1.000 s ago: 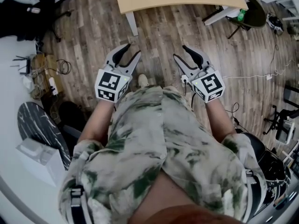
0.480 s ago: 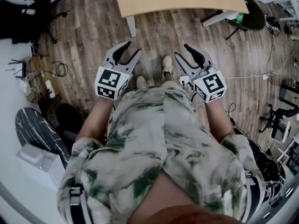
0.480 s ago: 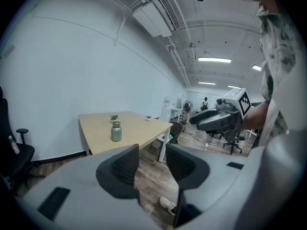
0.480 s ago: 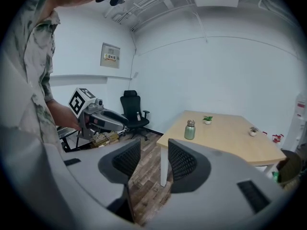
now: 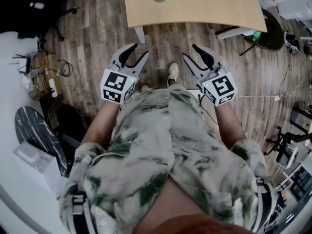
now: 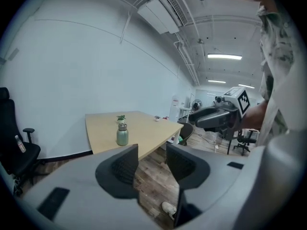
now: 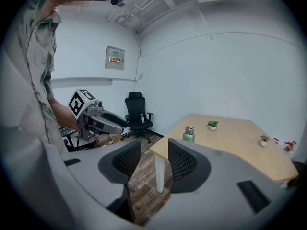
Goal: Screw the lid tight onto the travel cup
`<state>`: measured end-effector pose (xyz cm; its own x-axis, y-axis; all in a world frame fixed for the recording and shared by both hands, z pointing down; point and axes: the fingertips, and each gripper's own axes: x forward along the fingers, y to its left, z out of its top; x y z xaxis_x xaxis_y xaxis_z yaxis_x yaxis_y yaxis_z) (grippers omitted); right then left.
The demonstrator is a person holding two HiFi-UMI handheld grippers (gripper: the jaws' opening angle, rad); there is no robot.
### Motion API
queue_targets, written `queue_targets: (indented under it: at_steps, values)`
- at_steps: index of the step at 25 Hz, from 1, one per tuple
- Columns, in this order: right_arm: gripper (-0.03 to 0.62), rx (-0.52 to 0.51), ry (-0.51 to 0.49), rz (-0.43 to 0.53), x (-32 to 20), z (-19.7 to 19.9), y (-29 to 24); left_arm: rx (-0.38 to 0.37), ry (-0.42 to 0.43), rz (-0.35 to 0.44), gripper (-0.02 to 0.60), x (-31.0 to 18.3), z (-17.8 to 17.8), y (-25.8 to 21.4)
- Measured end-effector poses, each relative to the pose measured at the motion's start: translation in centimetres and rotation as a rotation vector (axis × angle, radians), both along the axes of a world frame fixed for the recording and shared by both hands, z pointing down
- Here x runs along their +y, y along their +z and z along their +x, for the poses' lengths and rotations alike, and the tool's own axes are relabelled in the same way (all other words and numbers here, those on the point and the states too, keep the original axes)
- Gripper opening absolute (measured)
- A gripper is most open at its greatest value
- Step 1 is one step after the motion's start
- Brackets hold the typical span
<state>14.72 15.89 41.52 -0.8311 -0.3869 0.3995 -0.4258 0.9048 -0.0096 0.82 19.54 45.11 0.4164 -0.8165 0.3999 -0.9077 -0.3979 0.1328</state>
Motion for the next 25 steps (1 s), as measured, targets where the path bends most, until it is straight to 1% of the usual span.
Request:
queue_targets:
  at_steps: [5,11,16,19,25]
  values:
    - [0.196,-0.007,-0.051,0.023,-5.6,0.6,-0.5,-0.009,-0.035,0.004,0.186,-5.3,1.4,-0.4]
    - [0.196,-0.012,-0.11,0.017,-11.6,2.0,-0.3,-0.03,-0.081,-0.003,0.192,-11.1,3.3,-0.4]
    - [0.204,-0.02,-0.15,0.02,-15.2,2.6,-0.7,-0.04,-0.133,-0.022,0.207,-14.2,3.7,0.1]
    - [0.206,-0.03,-0.165,0.02,-17.3,3.7,-0.8,-0.047,-0.167,-0.028,0.216,-16.3,4.2,0.4]
    - [0.236,-0.041,-0.185,0.019,-21.2,5.5,-0.7,-0.06,-0.217,-0.047,0.247,-20.6,5.0,1.6]
